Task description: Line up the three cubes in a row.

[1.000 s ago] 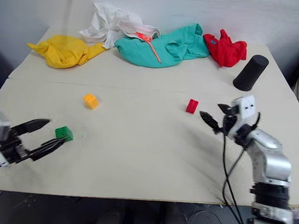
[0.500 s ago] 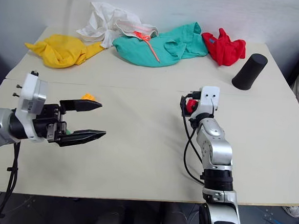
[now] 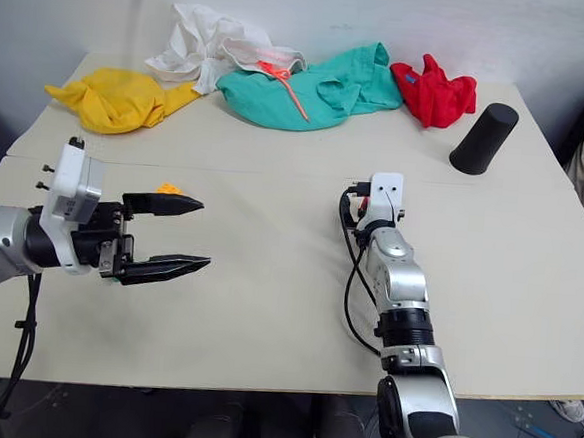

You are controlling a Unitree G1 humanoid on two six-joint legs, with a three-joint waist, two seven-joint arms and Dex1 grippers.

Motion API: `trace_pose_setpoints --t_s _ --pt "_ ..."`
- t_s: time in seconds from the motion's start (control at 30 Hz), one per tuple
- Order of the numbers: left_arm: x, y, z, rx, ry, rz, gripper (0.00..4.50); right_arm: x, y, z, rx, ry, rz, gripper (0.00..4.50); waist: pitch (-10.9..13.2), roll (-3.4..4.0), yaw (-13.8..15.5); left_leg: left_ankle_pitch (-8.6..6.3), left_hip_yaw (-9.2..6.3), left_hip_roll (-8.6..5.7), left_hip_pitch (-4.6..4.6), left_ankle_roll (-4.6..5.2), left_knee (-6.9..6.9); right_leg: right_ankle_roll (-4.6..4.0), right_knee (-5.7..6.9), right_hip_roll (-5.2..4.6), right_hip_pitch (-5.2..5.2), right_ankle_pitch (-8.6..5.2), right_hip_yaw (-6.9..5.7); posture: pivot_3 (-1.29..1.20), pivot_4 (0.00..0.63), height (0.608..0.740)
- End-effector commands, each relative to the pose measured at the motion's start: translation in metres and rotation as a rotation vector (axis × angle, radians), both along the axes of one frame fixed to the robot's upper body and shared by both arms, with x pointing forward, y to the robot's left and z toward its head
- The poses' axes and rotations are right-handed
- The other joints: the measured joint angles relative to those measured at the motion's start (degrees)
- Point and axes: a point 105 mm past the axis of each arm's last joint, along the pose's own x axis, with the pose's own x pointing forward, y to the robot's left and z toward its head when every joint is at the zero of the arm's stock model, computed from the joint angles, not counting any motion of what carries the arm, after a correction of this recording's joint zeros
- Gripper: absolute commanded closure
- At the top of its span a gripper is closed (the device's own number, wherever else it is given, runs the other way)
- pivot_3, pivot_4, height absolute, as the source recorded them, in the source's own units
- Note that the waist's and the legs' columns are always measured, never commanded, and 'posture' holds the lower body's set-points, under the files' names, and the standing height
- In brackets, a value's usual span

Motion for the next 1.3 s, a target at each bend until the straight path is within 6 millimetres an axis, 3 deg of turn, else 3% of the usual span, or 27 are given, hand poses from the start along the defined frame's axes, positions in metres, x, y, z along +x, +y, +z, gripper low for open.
trace_pose_setpoints --t_s 0.03,0.2,0.4,0.57,0.63,0.73,0.87,1.0,1.3 --pt "-0.001 0.001 0.007 0.007 -0.043 -0.004 0.0 0.003 0.001 0.016 -0.006 -0.062 -0.006 1.3 0.0 0.0 0.0 0.0 0.0 0.0 0.0 0.0 0.0 0.0 0.0 0.0 0.0 0.0 0.0 0.0 0.15 0.74" --pt "-0.001 0.002 0.009 0.006 -0.056 0.005 0.0 0.001 0.003 0.011 -0.004 -0.05 0.002 3.0 0.0 0.0 -0.1 0.0 -0.01 0.02 0.0 0.0 0.0 0.0 0.0 0.0 0.0 0.0 0.01 0.0 0.15 0.74" --pt "-0.005 -0.003 0.007 -0.003 -0.045 -0.016 0.0 -0.009 -0.003 0.004 0.012 -0.055 0.063 2.96 0.0 0.0 0.0 0.0 -0.03 0.02 -0.01 0.0 -0.01 0.0 -0.01 -0.01 0.0 0.0 0.01 0.0 0.15 0.74" --pt "-0.015 -0.012 -0.001 0.012 0.022 -0.095 0.0 -0.041 0.022 0.04 -0.031 -0.182 0.563 2.96 0.0 0.04 0.5 -0.01 -0.03 0.0 -0.02 0.02 0.0 0.0 -0.05 -0.01 0.02 0.0 0.02 0.0 0.15 0.74" --pt "-0.022 -0.016 -0.011 0.058 0.074 -0.152 0.0 -0.071 0.027 0.047 -0.05 -0.168 0.854 2.96 0.0 0.06 0.6 -0.01 -0.03 0.0 -0.02 0.03 0.01 0.0 -0.05 -0.01 0.02 0.0 0.02 0.0 0.15 0.74" --pt "-0.026 -0.019 -0.022 0.111 0.1 -0.208 0.0 -0.116 0.028 0.04 -0.2 -0.126 1.204 2.96 0.1 0.08 0.9 -0.03 -0.09 0.0 -0.02 0.07 -0.01 0.0 -0.12 0.0 0.06 0.0 -0.01 0.0 0.15 0.74" --pt "-0.028 -0.021 -0.027 0.173 0.101 -0.275 0.0 -0.148 0.022 0.02 -0.342 -0.052 1.467 2.96 0.0 0.07 0.9 -0.04 -0.1 -0.02 0.04 0.09 0.02 0.0 -0.36 0.01 0.13 0.0 -0.05 0.0 0.15 0.74" --pt "-0.031 -0.023 -0.03 0.213 0.103 -0.342 0.0 -0.151 0.026 0.003 -0.429 -0.056 1.559 2.96 0.0 0.07 0.6 -0.03 -0.03 -0.01 0.08 0.06 0.03 0.0 -0.32 0.02 0.11 0.0 -0.05 0.0 0.15 0.74" --pt "-0.028 -0.025 -0.026 0.227 0.089 -0.345 0.0 -0.139 0.042 -0.027 -0.415 -0.084 1.523 2.96 0.1 0.07 1.0 -0.02 -0.07 -0.03 0.02 0.06 0.11 0.0 -0.07 -0.03 0.1 0.0 -0.05 0.0 0.15 0.74"
